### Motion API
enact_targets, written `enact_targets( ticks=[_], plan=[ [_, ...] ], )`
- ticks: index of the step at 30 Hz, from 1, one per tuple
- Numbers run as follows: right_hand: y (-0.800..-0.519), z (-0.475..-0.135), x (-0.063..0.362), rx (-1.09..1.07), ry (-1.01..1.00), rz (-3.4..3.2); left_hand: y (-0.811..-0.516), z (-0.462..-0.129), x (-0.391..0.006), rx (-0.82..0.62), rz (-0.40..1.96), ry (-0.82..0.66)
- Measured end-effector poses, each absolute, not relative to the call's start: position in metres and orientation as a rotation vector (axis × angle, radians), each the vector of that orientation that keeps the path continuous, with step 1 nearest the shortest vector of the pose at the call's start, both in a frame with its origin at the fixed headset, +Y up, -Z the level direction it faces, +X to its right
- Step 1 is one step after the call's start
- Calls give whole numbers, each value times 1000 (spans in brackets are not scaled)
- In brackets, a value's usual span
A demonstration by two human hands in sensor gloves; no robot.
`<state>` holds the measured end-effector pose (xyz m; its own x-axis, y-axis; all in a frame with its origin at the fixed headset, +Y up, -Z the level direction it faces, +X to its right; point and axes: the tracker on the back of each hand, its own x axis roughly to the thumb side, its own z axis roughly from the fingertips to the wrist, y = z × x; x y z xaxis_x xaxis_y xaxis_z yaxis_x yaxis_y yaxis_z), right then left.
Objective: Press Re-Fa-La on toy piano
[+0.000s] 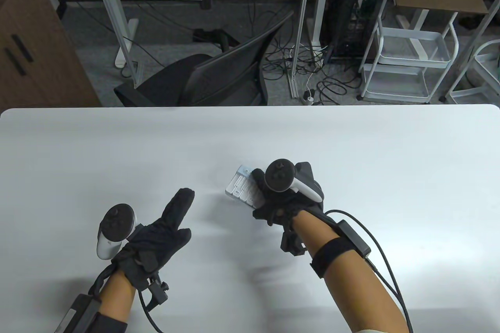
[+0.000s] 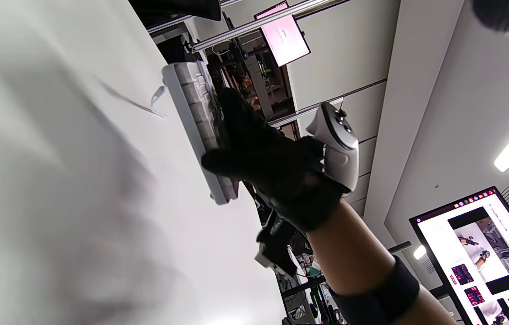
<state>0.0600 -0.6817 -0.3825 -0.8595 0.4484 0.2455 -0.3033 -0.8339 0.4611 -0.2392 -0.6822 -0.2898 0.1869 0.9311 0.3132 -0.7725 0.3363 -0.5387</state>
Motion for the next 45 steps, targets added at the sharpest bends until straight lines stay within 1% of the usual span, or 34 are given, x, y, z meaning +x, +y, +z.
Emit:
enact_targets(
  ticks=[2, 6, 9, 16, 22, 31, 41, 45],
  plan=[
    [-683, -371, 56, 596, 593, 2622, -683, -290, -239, -290, 1219, -656],
    [-692, -354, 46, 736, 637, 2611, -684, -290, -239, -295, 1212, -650],
    [-703, -345, 39, 812, 691, 2591, -685, -290, -238, -299, 1211, -646],
    [-729, -338, 27, 912, 788, 2553, -685, -290, -238, -305, 1208, -637],
    [-747, -337, 22, 930, 846, 2534, -686, -290, -238, -311, 1203, -629],
    [-758, -340, 21, 932, 870, 2526, -686, -291, -237, -319, 1195, -624],
    [-758, -339, 21, 938, 879, 2544, -686, -291, -236, -319, 1191, -623],
    [-752, -339, 20, 909, 849, 2552, -685, -291, -236, -313, 1197, -628]
  ],
)
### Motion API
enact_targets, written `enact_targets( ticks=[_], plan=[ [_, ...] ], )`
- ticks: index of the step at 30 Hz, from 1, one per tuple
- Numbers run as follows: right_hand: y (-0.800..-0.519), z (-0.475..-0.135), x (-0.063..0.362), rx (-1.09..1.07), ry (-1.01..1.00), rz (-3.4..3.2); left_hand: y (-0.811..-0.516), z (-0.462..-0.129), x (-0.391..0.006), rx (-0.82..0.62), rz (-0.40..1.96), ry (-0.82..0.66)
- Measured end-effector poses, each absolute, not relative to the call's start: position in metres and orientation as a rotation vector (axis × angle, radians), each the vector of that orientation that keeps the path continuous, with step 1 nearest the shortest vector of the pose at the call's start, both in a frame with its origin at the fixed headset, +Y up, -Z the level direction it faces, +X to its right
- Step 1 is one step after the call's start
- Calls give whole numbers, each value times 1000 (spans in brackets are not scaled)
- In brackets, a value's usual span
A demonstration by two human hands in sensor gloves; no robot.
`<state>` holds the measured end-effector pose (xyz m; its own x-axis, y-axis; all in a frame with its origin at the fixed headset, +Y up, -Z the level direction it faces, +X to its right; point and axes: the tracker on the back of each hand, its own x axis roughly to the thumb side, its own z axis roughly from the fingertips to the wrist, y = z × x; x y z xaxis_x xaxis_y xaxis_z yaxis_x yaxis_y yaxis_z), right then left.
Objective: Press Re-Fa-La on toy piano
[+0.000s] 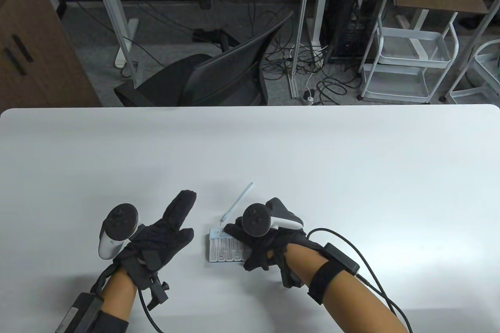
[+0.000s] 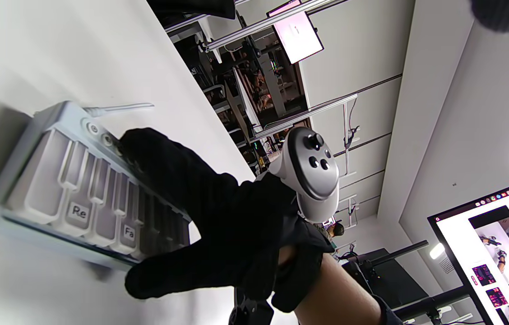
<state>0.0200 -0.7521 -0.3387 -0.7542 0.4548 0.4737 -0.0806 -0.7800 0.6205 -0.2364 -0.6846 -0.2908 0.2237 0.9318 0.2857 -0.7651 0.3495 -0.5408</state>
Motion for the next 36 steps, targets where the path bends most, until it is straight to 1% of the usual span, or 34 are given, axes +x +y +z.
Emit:
enact_targets(
  ticks=[6, 11, 19, 36],
  plan=[
    [-736, -336, 3, 827, 750, 2582, -684, -290, -236, -312, 1198, -637],
    [-730, -332, -14, 834, 720, 2652, -684, -290, -236, -308, 1203, -643],
    [-733, -329, -23, 831, 740, 2699, -684, -290, -236, -308, 1203, -649],
    [-735, -326, -24, 828, 754, 2735, -684, -290, -236, -305, 1191, -654]
  ],
)
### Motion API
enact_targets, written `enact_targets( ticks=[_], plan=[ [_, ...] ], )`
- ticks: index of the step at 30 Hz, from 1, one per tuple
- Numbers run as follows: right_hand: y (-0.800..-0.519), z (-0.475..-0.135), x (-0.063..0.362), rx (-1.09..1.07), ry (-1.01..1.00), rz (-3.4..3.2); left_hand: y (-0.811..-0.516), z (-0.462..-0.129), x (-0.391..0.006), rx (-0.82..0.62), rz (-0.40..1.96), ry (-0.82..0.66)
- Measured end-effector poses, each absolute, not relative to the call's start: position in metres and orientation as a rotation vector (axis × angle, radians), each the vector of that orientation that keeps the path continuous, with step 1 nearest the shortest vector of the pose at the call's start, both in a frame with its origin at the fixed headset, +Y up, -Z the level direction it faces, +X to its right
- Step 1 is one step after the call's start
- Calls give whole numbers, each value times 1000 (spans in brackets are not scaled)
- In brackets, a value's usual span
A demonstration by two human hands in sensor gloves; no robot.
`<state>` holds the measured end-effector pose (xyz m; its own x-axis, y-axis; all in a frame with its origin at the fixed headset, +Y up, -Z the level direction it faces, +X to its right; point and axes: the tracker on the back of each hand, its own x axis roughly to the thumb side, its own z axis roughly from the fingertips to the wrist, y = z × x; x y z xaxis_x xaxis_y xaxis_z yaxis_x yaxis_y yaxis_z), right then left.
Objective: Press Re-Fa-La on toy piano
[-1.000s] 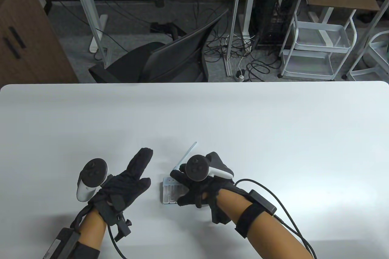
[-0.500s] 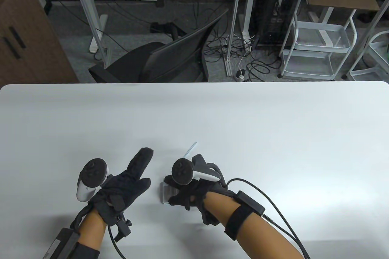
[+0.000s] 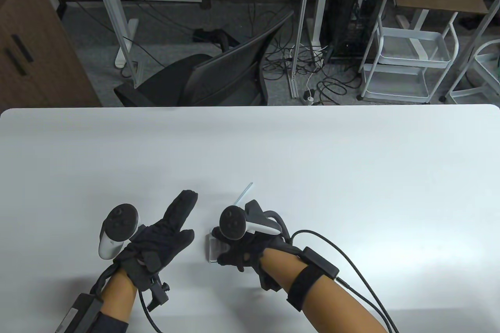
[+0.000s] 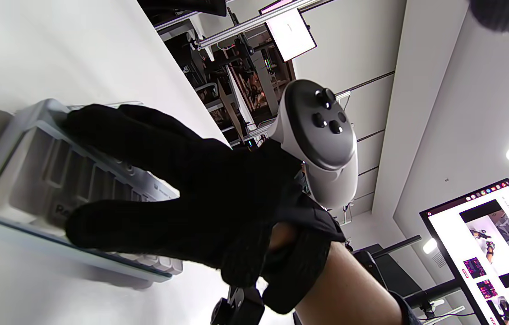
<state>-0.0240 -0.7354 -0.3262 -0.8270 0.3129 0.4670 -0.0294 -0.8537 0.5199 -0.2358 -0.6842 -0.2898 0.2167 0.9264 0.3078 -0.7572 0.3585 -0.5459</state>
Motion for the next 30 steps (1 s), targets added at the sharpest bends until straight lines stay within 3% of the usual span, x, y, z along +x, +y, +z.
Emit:
enact_targets(
  ticks=[30],
  plan=[
    [-737, -321, -21, 796, 826, 2759, -686, -290, -233, -318, 1177, -652]
  ],
)
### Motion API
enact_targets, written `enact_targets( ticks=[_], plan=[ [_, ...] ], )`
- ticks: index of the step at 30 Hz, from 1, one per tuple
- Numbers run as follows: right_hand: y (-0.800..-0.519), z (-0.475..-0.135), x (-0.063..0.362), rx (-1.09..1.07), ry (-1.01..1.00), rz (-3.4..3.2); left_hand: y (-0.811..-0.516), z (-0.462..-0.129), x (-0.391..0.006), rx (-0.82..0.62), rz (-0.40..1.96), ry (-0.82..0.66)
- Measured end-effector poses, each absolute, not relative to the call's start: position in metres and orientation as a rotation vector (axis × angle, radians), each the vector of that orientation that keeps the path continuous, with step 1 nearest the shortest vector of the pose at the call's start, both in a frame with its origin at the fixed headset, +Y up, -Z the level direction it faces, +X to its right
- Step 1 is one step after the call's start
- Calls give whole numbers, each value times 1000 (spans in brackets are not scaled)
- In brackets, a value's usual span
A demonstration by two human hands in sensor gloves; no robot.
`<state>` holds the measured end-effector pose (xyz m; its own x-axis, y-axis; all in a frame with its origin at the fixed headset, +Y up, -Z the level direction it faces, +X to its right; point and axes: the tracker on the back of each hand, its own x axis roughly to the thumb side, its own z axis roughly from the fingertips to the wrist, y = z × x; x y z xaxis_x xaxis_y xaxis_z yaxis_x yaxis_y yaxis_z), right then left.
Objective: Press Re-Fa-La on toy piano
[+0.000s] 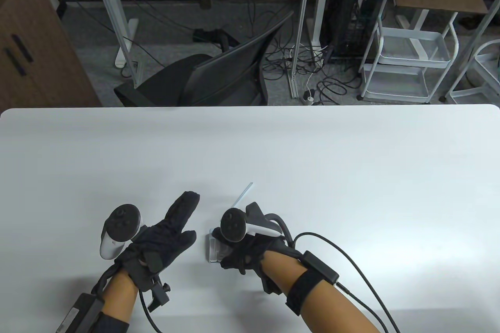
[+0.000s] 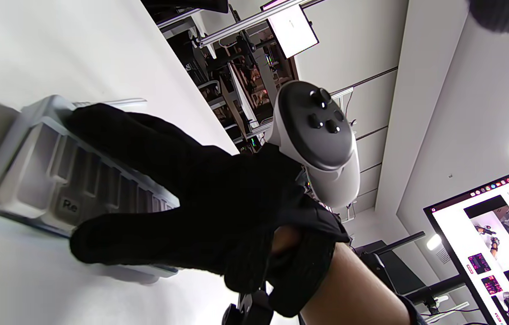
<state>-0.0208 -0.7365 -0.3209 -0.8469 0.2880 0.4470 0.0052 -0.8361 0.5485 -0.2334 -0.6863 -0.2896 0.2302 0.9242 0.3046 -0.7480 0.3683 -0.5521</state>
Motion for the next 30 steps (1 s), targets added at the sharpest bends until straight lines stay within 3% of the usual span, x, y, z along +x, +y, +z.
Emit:
enact_targets(
  ticks=[30],
  plan=[
    [-740, -320, -18, 787, 844, 2763, -686, -290, -233, -312, 1177, -648]
  ],
)
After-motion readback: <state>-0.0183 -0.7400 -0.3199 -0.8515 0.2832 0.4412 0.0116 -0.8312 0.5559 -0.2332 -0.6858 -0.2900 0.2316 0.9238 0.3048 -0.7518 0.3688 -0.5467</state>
